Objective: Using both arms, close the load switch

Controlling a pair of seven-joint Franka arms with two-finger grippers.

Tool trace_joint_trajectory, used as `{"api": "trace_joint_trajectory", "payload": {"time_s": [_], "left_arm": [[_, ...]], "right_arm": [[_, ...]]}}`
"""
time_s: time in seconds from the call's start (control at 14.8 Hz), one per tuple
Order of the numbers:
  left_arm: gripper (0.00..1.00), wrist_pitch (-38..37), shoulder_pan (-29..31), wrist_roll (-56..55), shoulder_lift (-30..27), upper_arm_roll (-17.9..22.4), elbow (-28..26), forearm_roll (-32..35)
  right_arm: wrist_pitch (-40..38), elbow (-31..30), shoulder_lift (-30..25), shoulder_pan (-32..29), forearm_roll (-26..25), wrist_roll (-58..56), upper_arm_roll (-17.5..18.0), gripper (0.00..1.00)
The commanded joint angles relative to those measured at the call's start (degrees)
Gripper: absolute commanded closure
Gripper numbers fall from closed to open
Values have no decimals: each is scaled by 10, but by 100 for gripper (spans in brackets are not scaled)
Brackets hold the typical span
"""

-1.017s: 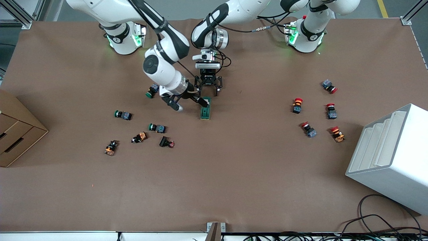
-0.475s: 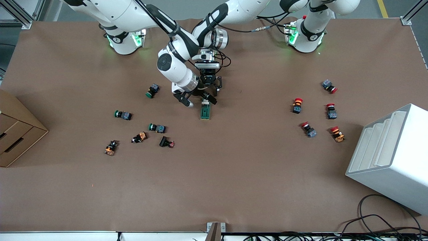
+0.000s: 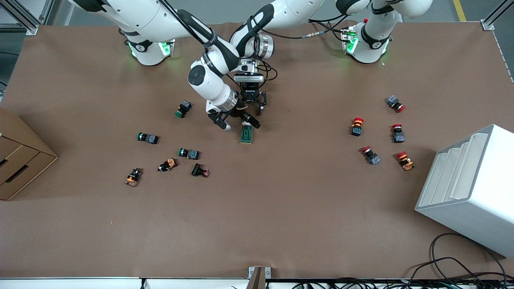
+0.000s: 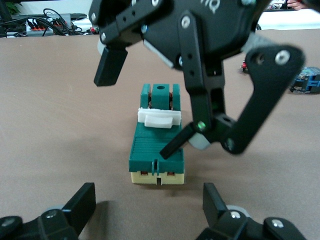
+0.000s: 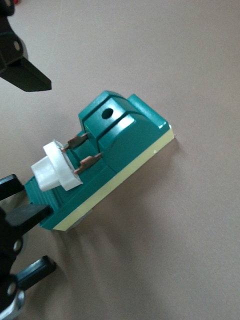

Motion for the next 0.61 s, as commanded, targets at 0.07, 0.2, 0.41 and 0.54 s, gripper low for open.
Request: {"api": "trace_joint_trajectory", "payload": {"time_s": [0.07, 0.2, 0.41, 0.54], "left_arm": [[5, 10, -7, 11, 20, 1, 22, 0], [5, 10, -7, 10, 19, 1, 21, 0], [5, 10, -7, 12, 19, 1, 25, 0], [5, 10, -7, 10, 19, 1, 25, 0]], "right_arm": [[21, 30, 30, 5, 17, -4, -2, 0], [21, 43, 32, 2, 17, -3, -3, 0], [20, 62, 32, -3, 29, -4, -4, 0], [18, 69, 32, -8, 30, -5, -4, 0]]}}
